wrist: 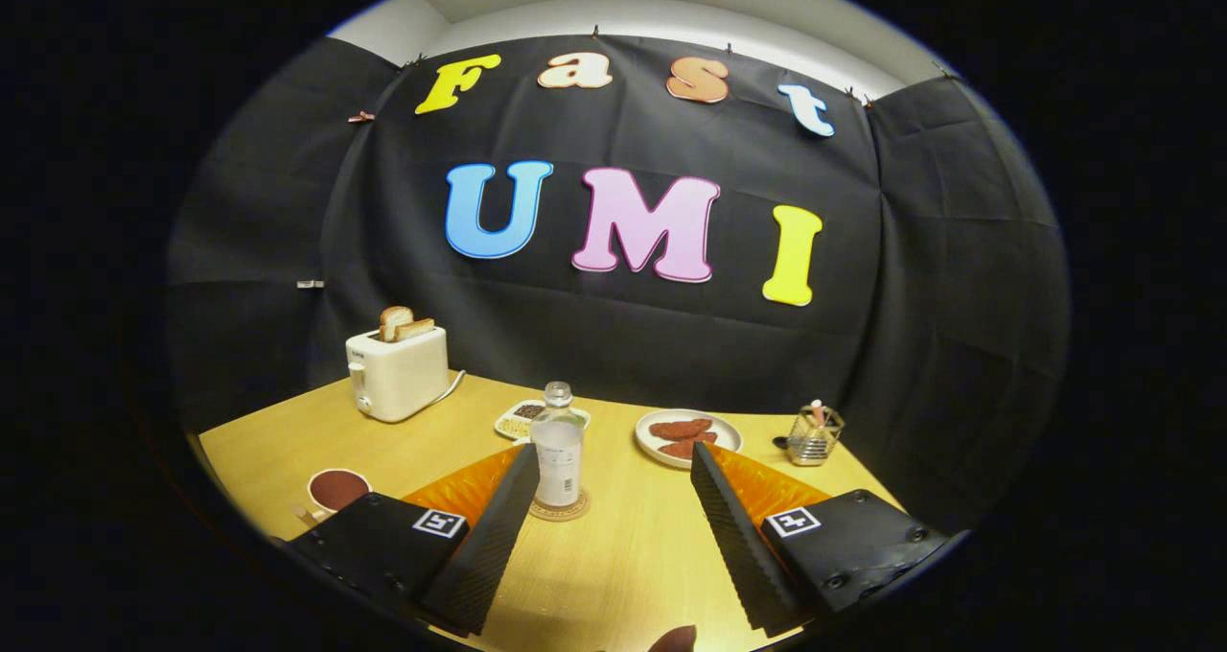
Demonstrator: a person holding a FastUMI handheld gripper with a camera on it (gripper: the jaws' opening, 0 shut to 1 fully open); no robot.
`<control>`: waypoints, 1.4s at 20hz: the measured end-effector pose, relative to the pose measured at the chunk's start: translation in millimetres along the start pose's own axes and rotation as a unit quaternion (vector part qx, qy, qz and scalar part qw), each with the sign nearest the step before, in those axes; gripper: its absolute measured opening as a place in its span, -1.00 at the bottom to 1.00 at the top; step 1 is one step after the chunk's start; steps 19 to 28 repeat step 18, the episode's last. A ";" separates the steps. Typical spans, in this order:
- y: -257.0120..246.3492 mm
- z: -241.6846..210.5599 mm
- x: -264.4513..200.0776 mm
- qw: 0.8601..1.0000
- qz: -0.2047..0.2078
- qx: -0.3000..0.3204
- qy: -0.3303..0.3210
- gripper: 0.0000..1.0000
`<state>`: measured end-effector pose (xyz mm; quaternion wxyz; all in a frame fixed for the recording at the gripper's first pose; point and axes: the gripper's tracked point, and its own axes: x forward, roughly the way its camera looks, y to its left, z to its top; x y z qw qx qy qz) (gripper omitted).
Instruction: Take the bottle from table, then pour the juice into the cup, finally place the bottle on the coaster
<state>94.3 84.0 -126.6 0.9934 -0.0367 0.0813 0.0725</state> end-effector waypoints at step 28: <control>-53.0 80.1 -75.1 0.999 -0.001 -0.024 -0.040 0.95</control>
